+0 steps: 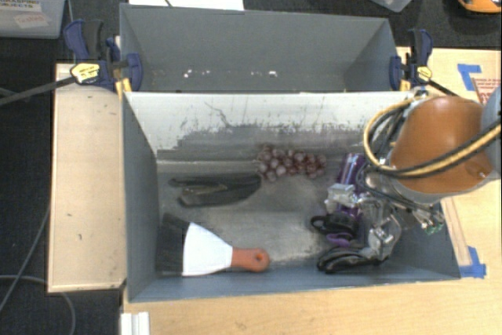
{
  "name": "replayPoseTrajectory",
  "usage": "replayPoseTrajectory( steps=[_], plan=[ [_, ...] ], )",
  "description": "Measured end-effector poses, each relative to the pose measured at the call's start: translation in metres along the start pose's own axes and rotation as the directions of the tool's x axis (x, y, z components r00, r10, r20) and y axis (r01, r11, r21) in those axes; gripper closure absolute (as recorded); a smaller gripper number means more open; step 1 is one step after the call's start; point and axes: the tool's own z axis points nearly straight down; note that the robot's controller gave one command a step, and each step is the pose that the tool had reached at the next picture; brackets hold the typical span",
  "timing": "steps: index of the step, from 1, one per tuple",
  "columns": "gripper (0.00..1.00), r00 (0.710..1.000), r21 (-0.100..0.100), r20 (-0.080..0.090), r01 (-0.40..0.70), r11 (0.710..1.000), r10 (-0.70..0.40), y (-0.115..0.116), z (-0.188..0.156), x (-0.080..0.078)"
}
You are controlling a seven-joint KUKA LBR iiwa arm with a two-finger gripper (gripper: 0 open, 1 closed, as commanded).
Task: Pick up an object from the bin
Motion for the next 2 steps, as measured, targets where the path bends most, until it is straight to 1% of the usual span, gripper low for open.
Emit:
replayPoseTrajectory(
  steps=[1, 2],
  plan=[
    [0.0, 0.981, -0.001, 0.003, 0.194, 0.981, -0.194, -0.038, 0.033, 0.009],
    [0.0, 0.92, 0.008, 0.008, 0.393, 0.92, -0.393, -0.024, 0.06, 0.017]
  ],
)
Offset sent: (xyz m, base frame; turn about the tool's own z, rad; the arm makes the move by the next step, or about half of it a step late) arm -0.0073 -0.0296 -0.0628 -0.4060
